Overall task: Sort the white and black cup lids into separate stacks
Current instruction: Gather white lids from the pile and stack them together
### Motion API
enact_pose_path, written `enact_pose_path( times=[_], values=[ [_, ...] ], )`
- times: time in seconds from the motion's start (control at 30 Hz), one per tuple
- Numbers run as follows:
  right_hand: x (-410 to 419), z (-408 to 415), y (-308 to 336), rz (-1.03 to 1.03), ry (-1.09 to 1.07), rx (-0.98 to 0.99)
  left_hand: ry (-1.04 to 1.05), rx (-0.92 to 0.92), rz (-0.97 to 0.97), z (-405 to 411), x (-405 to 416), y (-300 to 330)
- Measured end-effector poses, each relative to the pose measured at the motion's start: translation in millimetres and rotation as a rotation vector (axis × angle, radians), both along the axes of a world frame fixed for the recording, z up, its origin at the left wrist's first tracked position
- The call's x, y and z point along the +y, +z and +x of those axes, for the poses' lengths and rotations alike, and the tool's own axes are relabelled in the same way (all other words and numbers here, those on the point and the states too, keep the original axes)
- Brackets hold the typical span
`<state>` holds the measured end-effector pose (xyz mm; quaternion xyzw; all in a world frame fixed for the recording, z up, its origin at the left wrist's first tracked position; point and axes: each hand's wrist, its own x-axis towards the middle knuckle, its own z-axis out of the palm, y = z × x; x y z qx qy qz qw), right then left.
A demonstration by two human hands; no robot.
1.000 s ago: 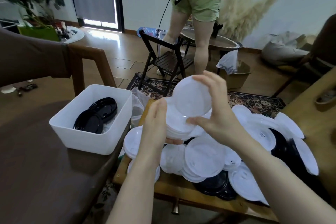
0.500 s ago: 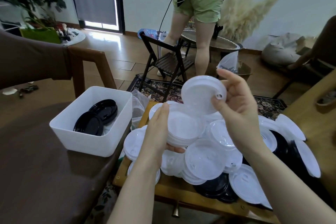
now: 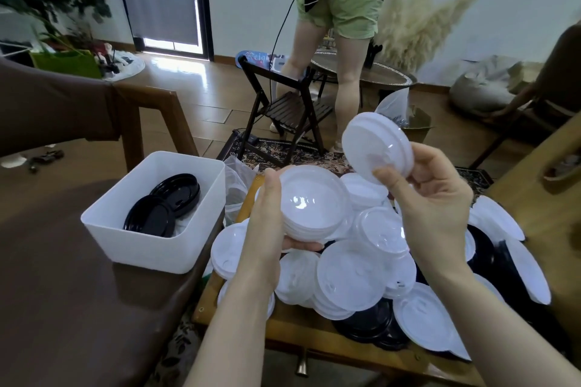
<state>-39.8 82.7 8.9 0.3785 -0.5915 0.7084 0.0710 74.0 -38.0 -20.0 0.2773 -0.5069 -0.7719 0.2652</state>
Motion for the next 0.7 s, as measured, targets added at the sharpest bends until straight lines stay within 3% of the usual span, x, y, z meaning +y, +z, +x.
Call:
enact_pose_path(
  times=[0.33, 0.43, 0.57, 0.7],
  values=[
    [6.5, -13.1, -6.2, -0.005, 0.238, 0.008, -0.017, 0.045, -0.074, 3.4, 1.7, 5.5],
    [8.2, -15.0, -6.5, 0.089, 0.330, 0.145, -0.053, 0.039, -0.091, 4.2, 1.6, 6.1],
    [9.7, -20.9, -11.9, 0.364, 0.414, 0.394, -0.107, 0.001, -0.082, 4.5, 1.5, 3.9],
    [9.5, -21.4, -12.8, 0.425, 0.440, 0.459, -0.153, -0.025, -0.057, 2.8, 1.5, 0.8]
  ],
)
